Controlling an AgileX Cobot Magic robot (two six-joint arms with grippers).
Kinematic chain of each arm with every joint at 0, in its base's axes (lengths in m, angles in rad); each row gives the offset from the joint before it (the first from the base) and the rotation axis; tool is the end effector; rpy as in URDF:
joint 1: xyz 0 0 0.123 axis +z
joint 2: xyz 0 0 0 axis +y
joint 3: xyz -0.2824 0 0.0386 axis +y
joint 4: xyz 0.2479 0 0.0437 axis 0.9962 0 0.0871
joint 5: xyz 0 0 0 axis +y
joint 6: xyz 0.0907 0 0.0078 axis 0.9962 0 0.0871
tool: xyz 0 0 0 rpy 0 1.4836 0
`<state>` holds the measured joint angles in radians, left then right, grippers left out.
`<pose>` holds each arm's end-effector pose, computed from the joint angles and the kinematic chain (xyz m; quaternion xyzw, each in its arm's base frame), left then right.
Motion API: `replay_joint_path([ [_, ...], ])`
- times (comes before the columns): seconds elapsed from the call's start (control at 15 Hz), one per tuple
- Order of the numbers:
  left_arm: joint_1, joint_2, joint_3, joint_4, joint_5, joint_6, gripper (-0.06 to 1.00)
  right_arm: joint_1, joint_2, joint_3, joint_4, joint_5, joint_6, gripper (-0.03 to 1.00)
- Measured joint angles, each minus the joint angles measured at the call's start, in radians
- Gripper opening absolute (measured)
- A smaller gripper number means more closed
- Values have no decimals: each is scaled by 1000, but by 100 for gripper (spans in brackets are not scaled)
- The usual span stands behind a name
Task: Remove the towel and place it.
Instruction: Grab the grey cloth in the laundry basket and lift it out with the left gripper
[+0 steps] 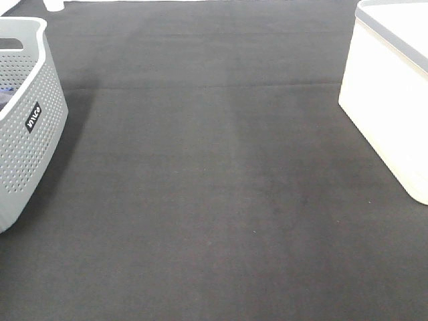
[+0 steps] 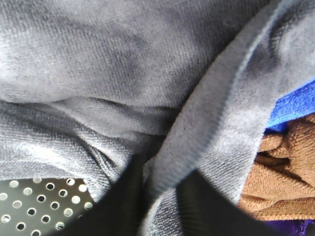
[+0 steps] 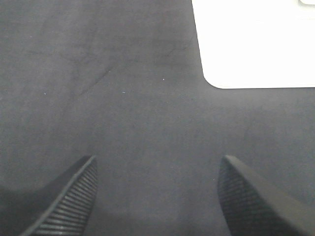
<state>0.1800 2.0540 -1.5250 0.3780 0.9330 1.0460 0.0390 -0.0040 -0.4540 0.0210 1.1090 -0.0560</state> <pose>0.4096 0.1020 0.1831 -0.4978 -0.8468 -0.1871 0.0141 -0.0027 0.0016 0.2605 -0.0420 0.8748 0.0064 0.4825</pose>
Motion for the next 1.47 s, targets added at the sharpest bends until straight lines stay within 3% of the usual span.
replay_joint_path([
  [0.07, 0, 0, 0, 0, 2, 0, 0, 0, 0, 0, 0, 0, 0, 67],
  [0.33, 0, -28, -9, -2, 40, -3, 0, 0, 0, 0, 0, 0, 0, 67],
  [0.6, 0, -142, -72, -64, 105, -68, 0, 0, 0, 0, 0, 0, 0, 67],
  [1.07, 0, -416, -82, -243, 152, -154, 0, 0, 0, 0, 0, 0, 0, 67],
  [1.47, 0, -634, -82, -432, 166, -134, 0, 0, 0, 0, 0, 0, 0, 67],
])
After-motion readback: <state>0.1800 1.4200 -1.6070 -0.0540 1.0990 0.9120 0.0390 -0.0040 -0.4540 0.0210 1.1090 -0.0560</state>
